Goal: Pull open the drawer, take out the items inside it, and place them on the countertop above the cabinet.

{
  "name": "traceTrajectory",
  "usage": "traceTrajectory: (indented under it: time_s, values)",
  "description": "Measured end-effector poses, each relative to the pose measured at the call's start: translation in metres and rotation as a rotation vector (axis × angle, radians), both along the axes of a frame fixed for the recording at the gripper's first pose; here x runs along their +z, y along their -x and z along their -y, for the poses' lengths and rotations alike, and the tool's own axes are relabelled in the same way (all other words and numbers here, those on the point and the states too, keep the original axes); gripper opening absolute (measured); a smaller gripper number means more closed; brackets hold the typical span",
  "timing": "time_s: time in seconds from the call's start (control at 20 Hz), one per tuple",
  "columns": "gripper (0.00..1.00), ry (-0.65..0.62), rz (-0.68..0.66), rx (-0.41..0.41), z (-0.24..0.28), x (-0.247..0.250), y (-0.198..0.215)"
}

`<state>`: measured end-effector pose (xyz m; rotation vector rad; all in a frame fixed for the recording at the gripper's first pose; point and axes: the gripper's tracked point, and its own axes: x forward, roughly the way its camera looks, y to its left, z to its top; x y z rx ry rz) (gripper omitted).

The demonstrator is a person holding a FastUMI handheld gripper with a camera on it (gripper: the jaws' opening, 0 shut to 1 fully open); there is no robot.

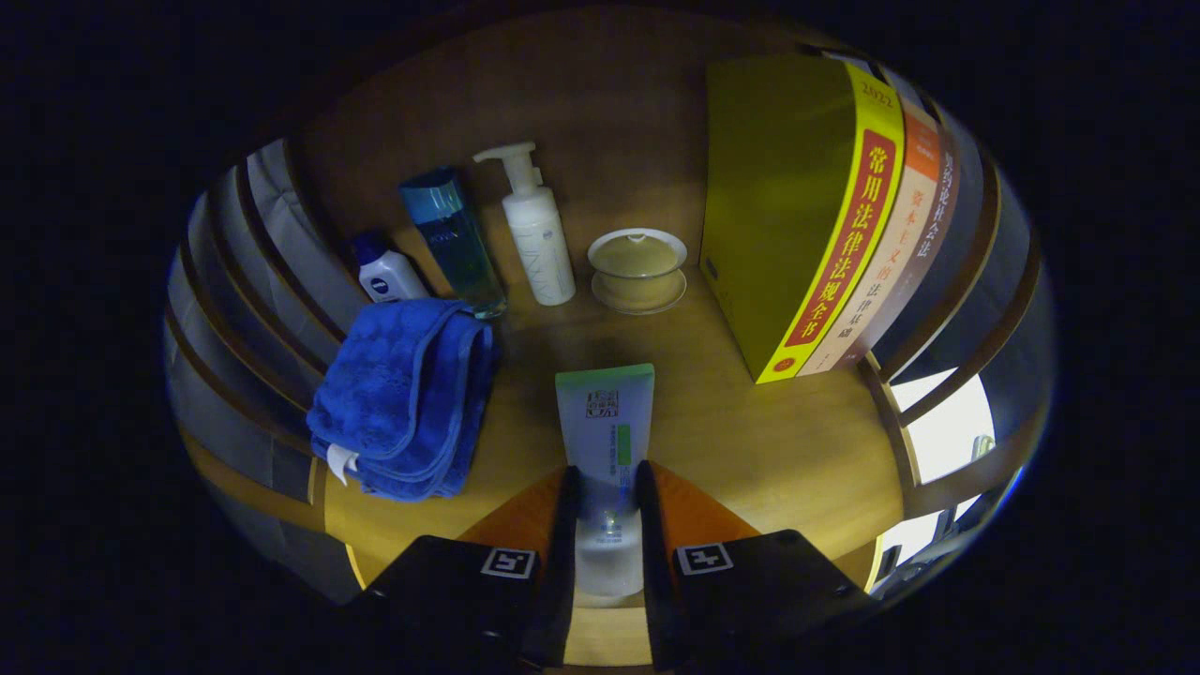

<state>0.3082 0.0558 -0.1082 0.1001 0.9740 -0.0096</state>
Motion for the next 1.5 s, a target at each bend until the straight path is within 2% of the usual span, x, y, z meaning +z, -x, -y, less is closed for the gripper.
traceTrajectory:
  time_s: [0.2,0.35,0.45,0.55,0.75,0.85,0.95,1.15,1.5]
  values:
    - [0.46,-0.008,-0.013,-0.022,0.001,-0.006,0.002]
    - [0.45,0.0,0.027,-0.027,0.007,0.003,0.003]
    - [0.49,-0.006,0.033,-0.032,0.006,0.004,0.011]
    - [0.63,-0.007,0.061,-0.041,0.007,0.005,0.021]
    - [0.81,0.0,0.192,-0.069,0.009,0.026,0.038]
    - [0.86,-0.01,0.258,-0.064,0.003,0.043,0.058]
    - [1.0,0.016,0.337,-0.039,0.003,0.066,0.082]
    - [1.0,0.056,0.485,0.014,-0.007,0.096,0.134]
    - [0.99,0.099,0.667,0.075,-0.015,0.111,0.228]
